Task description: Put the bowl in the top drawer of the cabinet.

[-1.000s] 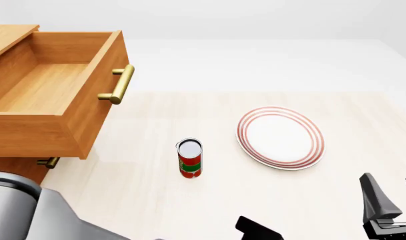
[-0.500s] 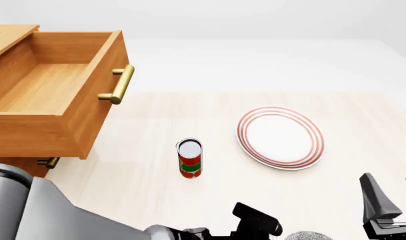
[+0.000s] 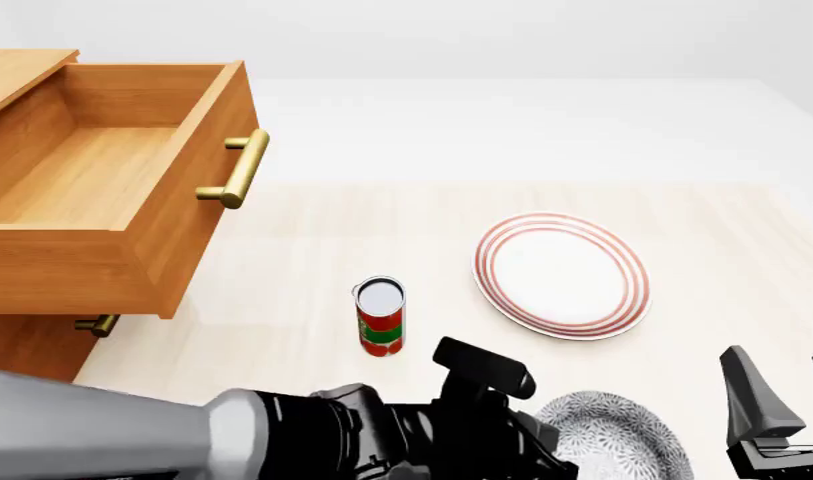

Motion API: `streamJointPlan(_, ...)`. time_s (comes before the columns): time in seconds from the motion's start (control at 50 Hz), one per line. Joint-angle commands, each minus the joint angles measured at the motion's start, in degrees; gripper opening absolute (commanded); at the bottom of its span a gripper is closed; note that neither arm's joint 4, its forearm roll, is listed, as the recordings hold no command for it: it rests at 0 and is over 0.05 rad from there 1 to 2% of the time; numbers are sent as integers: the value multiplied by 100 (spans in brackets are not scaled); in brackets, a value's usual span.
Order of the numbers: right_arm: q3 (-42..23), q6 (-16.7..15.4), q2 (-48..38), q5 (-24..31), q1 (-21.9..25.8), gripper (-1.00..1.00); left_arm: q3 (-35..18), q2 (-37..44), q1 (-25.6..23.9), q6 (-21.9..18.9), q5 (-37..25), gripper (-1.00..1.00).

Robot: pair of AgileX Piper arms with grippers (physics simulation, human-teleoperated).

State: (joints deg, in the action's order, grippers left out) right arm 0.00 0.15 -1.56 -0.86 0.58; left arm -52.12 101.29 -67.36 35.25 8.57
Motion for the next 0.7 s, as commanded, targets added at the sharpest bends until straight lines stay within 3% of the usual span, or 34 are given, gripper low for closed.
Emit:
streamJointPlan(0.02, -6, -1, 26, 10, -12, 100, -47, -549, 494, -312, -490, -100)
streamJointPlan(0.7, -6, -3, 25, 9, -11, 100, -809, -1836, 1241, -683, -2032, -100)
